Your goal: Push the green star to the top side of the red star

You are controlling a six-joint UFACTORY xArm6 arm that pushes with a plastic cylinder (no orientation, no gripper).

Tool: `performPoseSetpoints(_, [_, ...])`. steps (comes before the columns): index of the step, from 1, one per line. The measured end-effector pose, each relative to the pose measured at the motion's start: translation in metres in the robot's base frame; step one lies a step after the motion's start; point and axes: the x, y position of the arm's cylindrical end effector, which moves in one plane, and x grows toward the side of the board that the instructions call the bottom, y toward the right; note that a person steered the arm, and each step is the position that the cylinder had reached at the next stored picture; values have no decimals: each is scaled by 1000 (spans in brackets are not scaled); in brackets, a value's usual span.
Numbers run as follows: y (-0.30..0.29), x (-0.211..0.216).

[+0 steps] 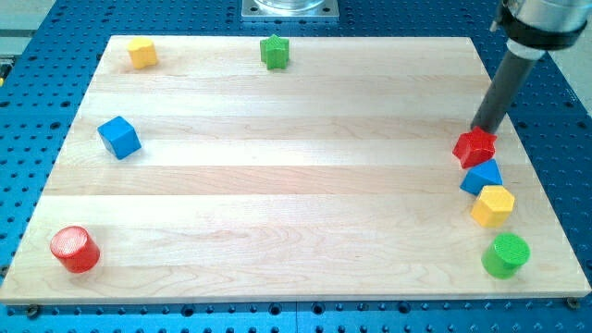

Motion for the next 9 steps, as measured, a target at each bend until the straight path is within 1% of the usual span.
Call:
performPoseSetpoints(1, [-12, -54])
performPoseSetpoints(2, [-98, -51])
performPoseSetpoints(3, [-216, -42])
performPoseSetpoints(4, [-327, -81])
performPoseSetpoints(5, [-350, -125])
performPoseSetpoints(6, [-331, -137])
performPoseSetpoints(7, [-309, -139])
performPoseSetpoints(8, [-307, -166])
performPoseSetpoints(9, [-307, -183])
